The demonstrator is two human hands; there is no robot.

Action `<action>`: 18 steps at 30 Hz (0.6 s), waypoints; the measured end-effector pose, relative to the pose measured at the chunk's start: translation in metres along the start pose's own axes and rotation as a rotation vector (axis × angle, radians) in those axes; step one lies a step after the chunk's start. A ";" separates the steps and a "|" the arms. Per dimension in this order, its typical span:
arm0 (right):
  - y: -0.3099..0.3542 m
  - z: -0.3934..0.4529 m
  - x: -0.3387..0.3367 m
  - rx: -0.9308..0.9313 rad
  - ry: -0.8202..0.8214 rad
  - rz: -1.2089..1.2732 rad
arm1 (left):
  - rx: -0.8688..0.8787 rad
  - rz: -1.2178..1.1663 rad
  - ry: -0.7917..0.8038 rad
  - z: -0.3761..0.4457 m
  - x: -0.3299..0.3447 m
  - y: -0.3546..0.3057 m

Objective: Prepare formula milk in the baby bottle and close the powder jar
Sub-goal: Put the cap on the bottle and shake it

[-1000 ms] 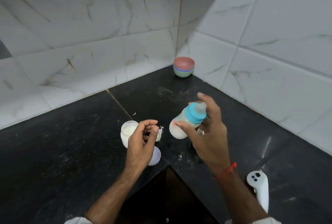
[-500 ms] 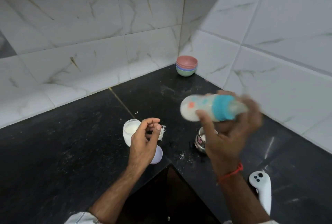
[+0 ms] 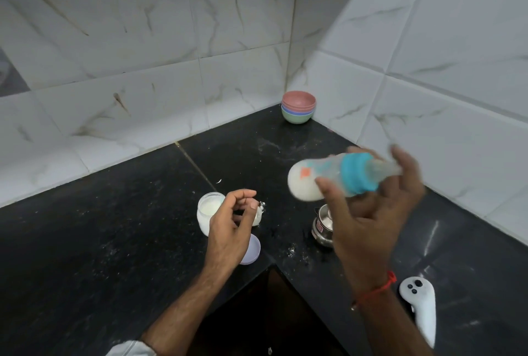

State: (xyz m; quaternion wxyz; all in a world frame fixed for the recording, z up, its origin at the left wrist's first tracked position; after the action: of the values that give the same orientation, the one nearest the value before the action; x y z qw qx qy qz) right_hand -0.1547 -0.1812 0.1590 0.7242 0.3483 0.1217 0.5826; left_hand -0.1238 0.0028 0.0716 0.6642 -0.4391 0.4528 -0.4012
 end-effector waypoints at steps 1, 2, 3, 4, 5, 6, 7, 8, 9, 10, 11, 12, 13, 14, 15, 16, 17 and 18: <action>0.001 0.002 -0.001 -0.051 -0.020 0.005 | -0.003 0.002 0.002 0.001 0.000 0.000; -0.004 0.002 -0.001 -0.070 -0.001 -0.035 | -0.004 0.006 0.005 0.001 0.000 0.000; -0.012 0.000 0.001 -0.046 0.087 -0.117 | -0.002 0.008 0.010 0.001 0.001 0.000; -0.020 -0.004 0.004 0.021 0.223 -0.227 | 0.003 0.009 0.015 0.001 0.002 0.000; -0.025 -0.009 0.004 0.091 0.334 -0.315 | 0.012 0.013 0.018 0.001 0.002 0.001; -0.027 -0.012 0.004 0.108 0.368 -0.338 | 0.022 0.017 0.021 0.001 0.002 0.000; -0.024 -0.009 0.003 0.087 0.329 -0.294 | 0.026 0.018 0.019 0.002 0.002 0.000; -0.018 -0.004 0.001 0.066 0.240 -0.203 | 0.022 0.015 0.014 0.002 0.002 0.000; -0.012 0.000 0.000 0.044 0.144 -0.101 | 0.016 0.011 0.010 0.003 0.002 0.000; -0.011 0.002 -0.002 0.017 0.076 -0.047 | 0.012 0.010 0.010 0.003 0.002 0.000; -0.016 0.001 -0.003 -0.004 0.053 -0.061 | 0.010 0.011 0.011 0.003 0.002 0.000; -0.022 -0.001 -0.003 0.015 0.093 -0.127 | 0.008 0.013 0.015 0.002 0.002 0.001; -0.028 -0.006 0.000 0.081 0.201 -0.215 | 0.008 0.012 0.021 0.001 0.003 0.001; -0.032 -0.011 0.001 0.143 0.321 -0.295 | 0.012 0.014 0.025 0.001 0.003 0.001; -0.032 -0.015 0.002 0.162 0.372 -0.326 | 0.019 0.020 0.027 0.001 0.002 0.001; -0.025 -0.013 0.003 0.152 0.341 -0.301 | 0.025 0.026 0.024 0.001 0.002 0.001; -0.017 -0.009 0.003 0.135 0.255 -0.209 | 0.024 0.025 0.018 0.001 0.001 0.001; -0.008 -0.002 0.002 0.082 0.156 -0.106 | 0.016 0.021 0.012 0.001 0.001 0.001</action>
State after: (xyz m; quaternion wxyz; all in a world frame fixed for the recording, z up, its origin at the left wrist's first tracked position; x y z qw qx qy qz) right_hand -0.1497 -0.1792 0.1526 0.7276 0.3244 0.2197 0.5631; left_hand -0.1222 0.0022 0.0702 0.6693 -0.4265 0.4579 -0.4004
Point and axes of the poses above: each hand's wrist, its own z-axis towards the middle knuckle, its own x-axis out of the palm, y = z × x, the point moved 2 cm from there along z, towards the middle knuckle, and after that the axes turned 5 degrees about z, right-handed, at the moved point
